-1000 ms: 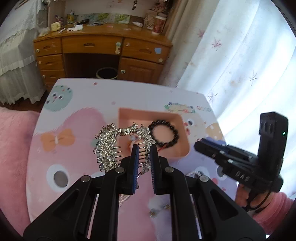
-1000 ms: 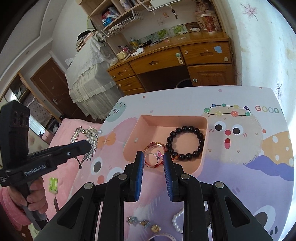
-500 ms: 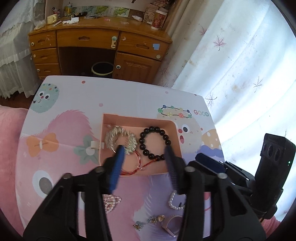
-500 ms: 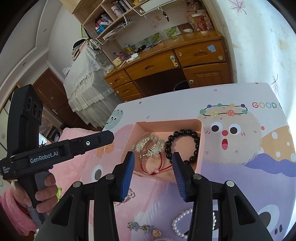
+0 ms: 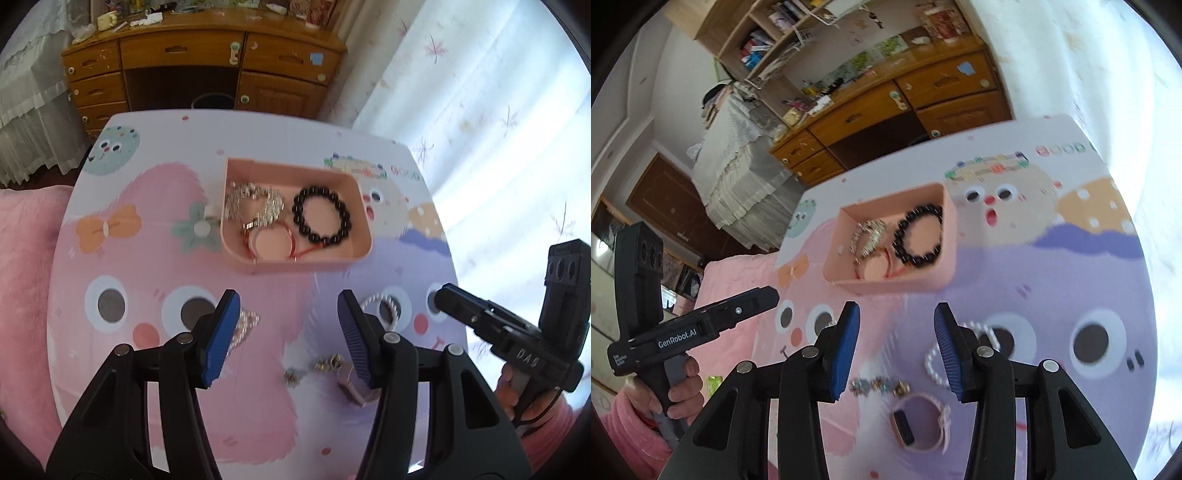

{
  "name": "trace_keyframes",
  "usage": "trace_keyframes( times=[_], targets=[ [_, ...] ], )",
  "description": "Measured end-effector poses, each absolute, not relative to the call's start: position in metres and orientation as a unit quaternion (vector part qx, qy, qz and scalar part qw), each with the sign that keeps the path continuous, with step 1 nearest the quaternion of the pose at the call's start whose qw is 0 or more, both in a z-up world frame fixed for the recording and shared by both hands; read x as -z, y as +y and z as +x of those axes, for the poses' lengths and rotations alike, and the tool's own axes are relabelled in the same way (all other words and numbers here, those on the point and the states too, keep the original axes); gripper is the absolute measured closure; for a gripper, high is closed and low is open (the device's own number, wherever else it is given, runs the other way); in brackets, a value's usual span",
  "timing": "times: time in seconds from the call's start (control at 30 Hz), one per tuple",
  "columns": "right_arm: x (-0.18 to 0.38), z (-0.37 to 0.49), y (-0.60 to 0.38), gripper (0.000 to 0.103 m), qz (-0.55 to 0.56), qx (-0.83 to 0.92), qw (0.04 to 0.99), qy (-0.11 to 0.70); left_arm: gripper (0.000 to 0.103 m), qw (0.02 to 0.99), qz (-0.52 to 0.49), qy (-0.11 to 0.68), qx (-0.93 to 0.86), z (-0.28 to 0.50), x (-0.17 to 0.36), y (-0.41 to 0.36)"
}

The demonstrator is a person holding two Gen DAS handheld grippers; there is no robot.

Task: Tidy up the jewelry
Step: 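Move the right gripper to the pink-strap watch and close on its strap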

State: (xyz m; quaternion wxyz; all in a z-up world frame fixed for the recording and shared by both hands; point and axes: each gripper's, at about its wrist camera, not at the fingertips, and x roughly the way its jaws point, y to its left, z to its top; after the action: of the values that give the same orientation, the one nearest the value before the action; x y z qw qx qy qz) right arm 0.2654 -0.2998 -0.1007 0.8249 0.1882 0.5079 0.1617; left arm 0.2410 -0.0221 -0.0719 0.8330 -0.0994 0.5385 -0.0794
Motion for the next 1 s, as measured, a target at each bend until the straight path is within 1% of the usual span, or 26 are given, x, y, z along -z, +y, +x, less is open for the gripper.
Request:
trace_keyframes(
  times=[0.17,0.23,0.37,0.47,0.53,0.6,0.63,0.83,0.93,1.0],
  targets=[
    [0.121,0.232,-0.324,0.061,0.252,-0.132,0.785,0.551,0.051,0.824,-0.076,0.556,0.082,0.218,0.086,-0.034],
    [0.13,0.22,-0.331,0.061,0.275,-0.116,0.767,0.568,0.051,0.82,-0.049,0.564,0.081,0.211,0.094,-0.041],
    [0.152,0.2,-0.338,0.06,0.304,-0.087,0.73,0.607,0.05,0.808,-0.003,0.583,0.081,0.198,0.117,-0.053],
    [0.169,0.187,-0.337,0.06,0.326,-0.072,0.697,0.635,0.05,0.801,0.01,0.593,0.085,0.191,0.136,-0.057],
    [0.18,0.179,-0.333,0.052,0.336,-0.071,0.679,0.649,0.05,0.796,0.013,0.597,0.096,0.188,0.148,-0.059],
    [0.187,0.171,-0.326,0.037,0.345,-0.065,0.666,0.658,0.05,0.794,0.021,0.598,0.108,0.187,0.157,-0.063],
    [0.189,0.17,-0.322,0.035,0.345,-0.063,0.662,0.663,0.05,0.794,0.027,0.597,0.113,0.186,0.161,-0.065],
    [0.202,0.174,-0.296,0.034,0.298,-0.051,0.65,0.697,0.051,0.792,0.033,0.594,0.137,0.188,0.181,-0.076],
    [0.205,0.183,-0.283,0.033,0.257,-0.031,0.653,0.712,0.057,0.789,0.034,0.597,0.138,0.191,0.186,-0.08],
    [0.208,0.188,-0.278,0.029,0.238,-0.023,0.653,0.718,0.062,0.787,0.036,0.6,0.139,0.194,0.189,-0.083]
  ],
)
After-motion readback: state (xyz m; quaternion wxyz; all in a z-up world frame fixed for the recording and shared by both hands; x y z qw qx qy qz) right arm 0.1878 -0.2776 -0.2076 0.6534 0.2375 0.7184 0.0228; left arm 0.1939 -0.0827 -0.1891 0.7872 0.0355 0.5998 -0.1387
